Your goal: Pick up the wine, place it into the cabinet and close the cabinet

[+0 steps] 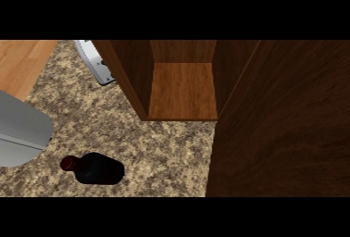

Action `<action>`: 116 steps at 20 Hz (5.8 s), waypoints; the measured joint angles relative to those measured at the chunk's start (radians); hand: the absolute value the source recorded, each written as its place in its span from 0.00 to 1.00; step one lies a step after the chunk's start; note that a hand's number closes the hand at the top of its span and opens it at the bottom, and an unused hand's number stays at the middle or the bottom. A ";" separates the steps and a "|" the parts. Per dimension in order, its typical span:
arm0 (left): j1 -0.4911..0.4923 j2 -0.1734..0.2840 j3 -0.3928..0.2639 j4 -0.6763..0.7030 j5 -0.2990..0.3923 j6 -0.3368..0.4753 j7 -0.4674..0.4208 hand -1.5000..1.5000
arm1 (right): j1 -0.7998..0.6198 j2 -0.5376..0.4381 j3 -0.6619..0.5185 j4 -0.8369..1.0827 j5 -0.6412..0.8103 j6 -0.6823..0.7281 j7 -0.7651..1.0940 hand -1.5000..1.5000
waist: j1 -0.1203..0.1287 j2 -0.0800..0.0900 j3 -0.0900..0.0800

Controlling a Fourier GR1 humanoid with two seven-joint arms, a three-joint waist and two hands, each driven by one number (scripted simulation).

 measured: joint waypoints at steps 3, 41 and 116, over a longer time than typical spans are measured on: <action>-0.056 -0.016 0.004 0.019 0.014 0.032 0.007 0.00 | -0.037 -0.006 -0.005 -0.004 0.002 -0.010 0.040 0.00 | -0.006 0.001 0.000; -0.614 -0.320 0.089 0.970 -0.507 -0.175 -0.177 0.00 | -0.084 0.040 0.002 -0.010 0.034 -0.002 0.084 0.00 | -0.013 0.003 -0.001; -0.853 -0.572 0.196 1.657 -0.438 0.236 -0.648 1.00 | -0.066 0.044 -0.052 -0.002 0.017 0.070 0.086 0.00 | -0.006 0.002 -0.001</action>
